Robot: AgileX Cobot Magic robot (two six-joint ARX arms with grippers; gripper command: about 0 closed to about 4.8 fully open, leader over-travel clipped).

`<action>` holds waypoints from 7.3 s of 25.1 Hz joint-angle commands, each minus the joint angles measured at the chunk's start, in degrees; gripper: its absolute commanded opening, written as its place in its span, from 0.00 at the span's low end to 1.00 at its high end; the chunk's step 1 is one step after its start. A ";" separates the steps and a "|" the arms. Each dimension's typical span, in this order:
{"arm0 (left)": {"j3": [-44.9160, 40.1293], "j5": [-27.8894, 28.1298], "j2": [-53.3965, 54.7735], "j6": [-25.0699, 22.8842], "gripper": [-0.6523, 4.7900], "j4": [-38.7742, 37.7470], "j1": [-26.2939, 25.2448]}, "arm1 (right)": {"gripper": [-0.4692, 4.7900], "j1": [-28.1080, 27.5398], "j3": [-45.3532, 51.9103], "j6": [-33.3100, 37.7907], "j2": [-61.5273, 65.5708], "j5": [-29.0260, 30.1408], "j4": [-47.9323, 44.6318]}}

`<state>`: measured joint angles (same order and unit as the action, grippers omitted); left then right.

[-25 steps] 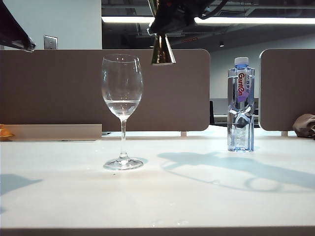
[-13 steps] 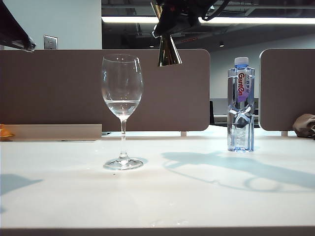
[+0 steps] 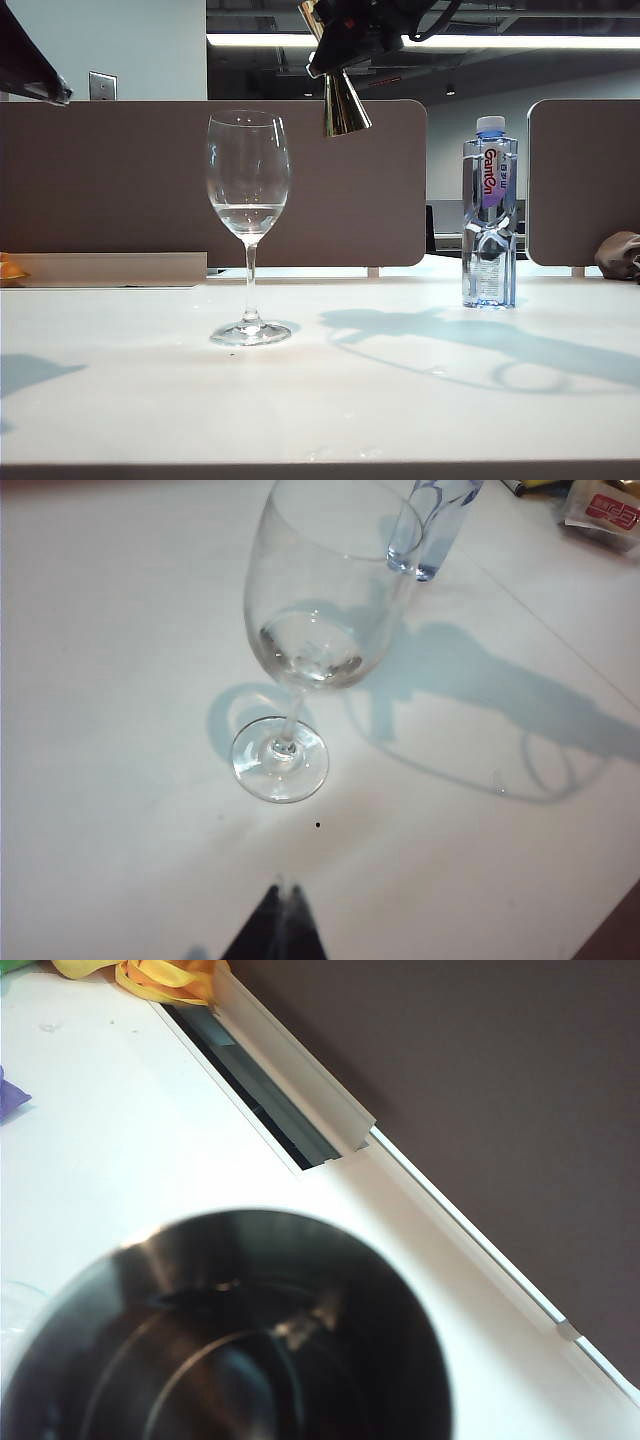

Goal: Pick up the jigger and pour the water inside into the glass.

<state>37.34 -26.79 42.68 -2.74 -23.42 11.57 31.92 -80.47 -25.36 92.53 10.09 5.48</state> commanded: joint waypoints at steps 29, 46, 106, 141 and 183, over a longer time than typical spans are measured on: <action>0.02 -0.22 -0.04 0.17 0.13 0.31 -0.02 | 0.11 -0.04 -0.37 -0.13 -0.37 0.09 -1.01; 0.02 -0.22 -0.04 0.17 0.13 0.31 -0.02 | 0.11 -0.04 -0.37 -0.13 -0.37 0.09 -0.98; 0.02 -0.22 -0.04 0.17 0.13 0.31 -0.04 | 0.11 1.53 -0.35 -15.89 2.56 -4.00 -4.44; 0.02 -0.22 -0.04 0.17 0.13 0.31 -0.04 | 0.11 5.07 -0.37 -24.41 6.08 -7.63 -10.29; 0.02 -0.22 -0.04 0.17 0.13 0.31 -0.04 | 0.11 5.92 -0.35 -41.16 6.12 -8.46 -10.49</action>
<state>37.34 -26.79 42.70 -2.74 -23.42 11.55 37.63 -80.44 -65.71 99.07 1.50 -3.18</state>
